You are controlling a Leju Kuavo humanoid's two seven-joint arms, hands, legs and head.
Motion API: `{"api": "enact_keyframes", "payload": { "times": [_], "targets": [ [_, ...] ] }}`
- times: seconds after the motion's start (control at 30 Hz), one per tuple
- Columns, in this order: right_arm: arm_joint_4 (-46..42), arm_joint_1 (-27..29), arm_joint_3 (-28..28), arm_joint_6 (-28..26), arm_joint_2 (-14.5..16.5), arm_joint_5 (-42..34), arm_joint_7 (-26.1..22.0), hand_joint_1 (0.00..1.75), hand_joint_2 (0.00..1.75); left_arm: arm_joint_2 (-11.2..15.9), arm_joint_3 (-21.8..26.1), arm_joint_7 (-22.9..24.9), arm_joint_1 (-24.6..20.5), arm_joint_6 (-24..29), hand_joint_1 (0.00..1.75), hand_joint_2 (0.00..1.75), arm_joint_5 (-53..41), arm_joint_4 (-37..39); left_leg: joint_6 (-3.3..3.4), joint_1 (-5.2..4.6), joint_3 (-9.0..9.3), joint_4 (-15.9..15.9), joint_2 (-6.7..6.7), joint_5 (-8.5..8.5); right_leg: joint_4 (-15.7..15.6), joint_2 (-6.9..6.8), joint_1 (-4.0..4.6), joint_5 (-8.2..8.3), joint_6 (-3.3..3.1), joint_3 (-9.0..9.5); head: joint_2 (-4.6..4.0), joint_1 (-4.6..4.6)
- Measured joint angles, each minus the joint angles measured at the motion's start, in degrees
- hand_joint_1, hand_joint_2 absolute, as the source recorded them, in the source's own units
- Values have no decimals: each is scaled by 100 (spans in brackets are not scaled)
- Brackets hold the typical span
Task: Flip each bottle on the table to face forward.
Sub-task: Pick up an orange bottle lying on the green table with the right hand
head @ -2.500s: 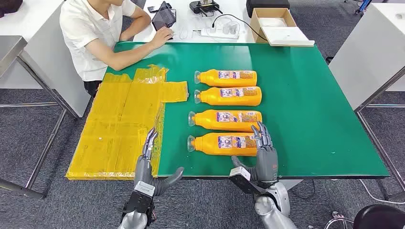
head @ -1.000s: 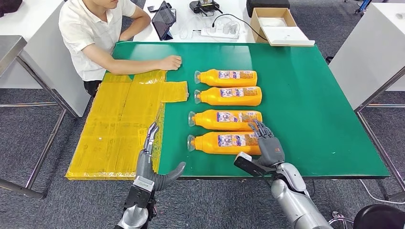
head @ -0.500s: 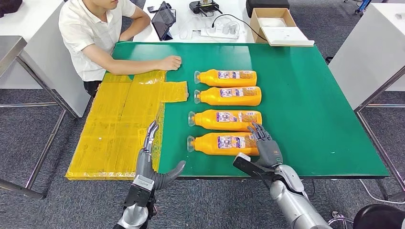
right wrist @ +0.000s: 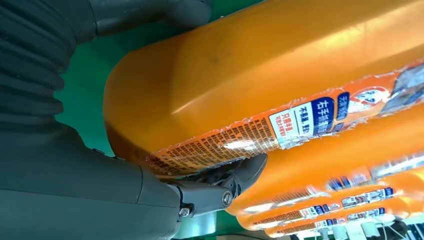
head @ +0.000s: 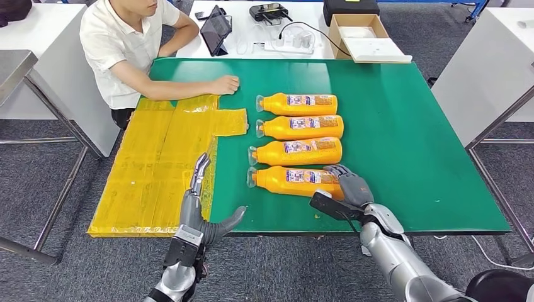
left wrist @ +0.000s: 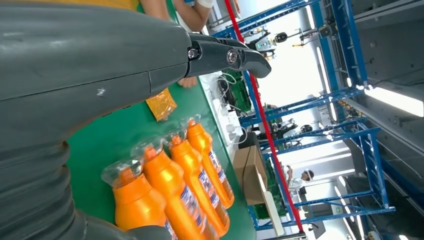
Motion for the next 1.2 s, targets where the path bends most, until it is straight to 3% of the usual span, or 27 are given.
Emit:
{"api": "enact_keyframes", "payload": {
  "times": [0.2,0.5,0.57,0.73,1.0,1.2],
  "targets": [
    [156,-104,60,62,-37,13,23,138,175,1,-14,-3,-28,-10,0,175,0,15,0,0,14,0,-3,0,0,0,0,0,0,17,1,-1],
    [262,-120,80,62,-51,-38,24,137,175,2,-21,-7,-47,5,0,175,0,17,0,0,14,0,-5,-1,0,0,0,-1,1,18,-1,-1],
    [273,-121,80,62,-51,-38,25,141,175,3,-21,-7,-51,7,0,175,0,17,0,0,15,0,-6,-1,0,0,0,-1,1,19,-2,-1],
    [317,-117,80,67,-53,-116,-26,173,175,7,-21,-10,-67,12,0,175,8,40,0,0,20,0,-6,-1,-1,0,0,-1,1,23,0,-1],
    [316,39,-94,284,-40,-775,-874,175,175,-19,0,-9,-65,-246,0,175,596,43,-1,0,21,0,4,-2,-2,2,1,-1,1,25,-1,-1],
    [14,376,-350,271,91,-1438,-1466,175,175,-144,224,26,41,-585,0,175,1752,-150,-1,2,13,0,2,-2,1,2,2,-1,1,22,0,-1]
  ]
}}
